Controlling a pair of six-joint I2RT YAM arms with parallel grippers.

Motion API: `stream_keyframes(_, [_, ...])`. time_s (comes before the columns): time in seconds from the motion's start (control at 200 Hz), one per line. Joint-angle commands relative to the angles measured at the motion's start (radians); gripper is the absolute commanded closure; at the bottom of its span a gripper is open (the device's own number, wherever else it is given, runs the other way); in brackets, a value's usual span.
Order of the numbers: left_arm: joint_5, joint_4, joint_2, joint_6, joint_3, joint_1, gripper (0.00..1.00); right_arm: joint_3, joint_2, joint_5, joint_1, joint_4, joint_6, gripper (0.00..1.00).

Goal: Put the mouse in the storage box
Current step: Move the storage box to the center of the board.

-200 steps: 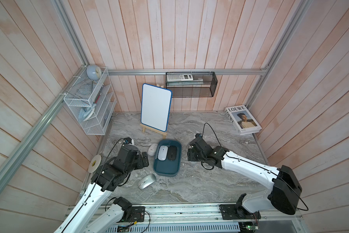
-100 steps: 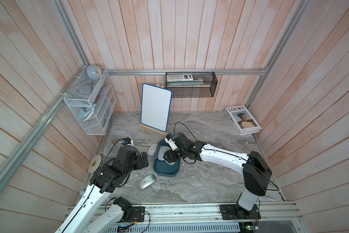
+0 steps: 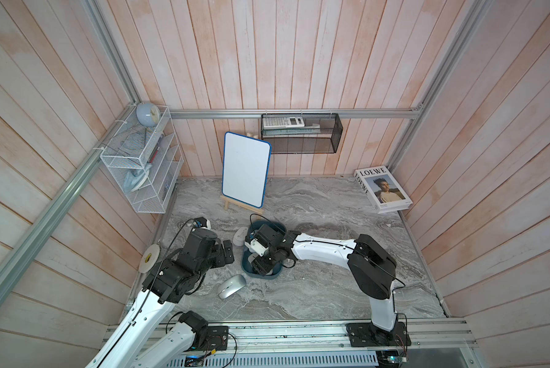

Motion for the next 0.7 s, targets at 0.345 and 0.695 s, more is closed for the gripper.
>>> stream_keyframes(0.345, [-0.01,-0.002,0.015,-0.006,-0.009,0.003,0.0,0.137,0.101,0.17,0.016,-0.341,-0.218,0.58])
stream_keyframes(0.695, [-0.001,0.0,0.023,-0.001,-0.008,0.003,0.0,0.002,0.04,0.24,0.001,-0.308,-0.2,0.57])
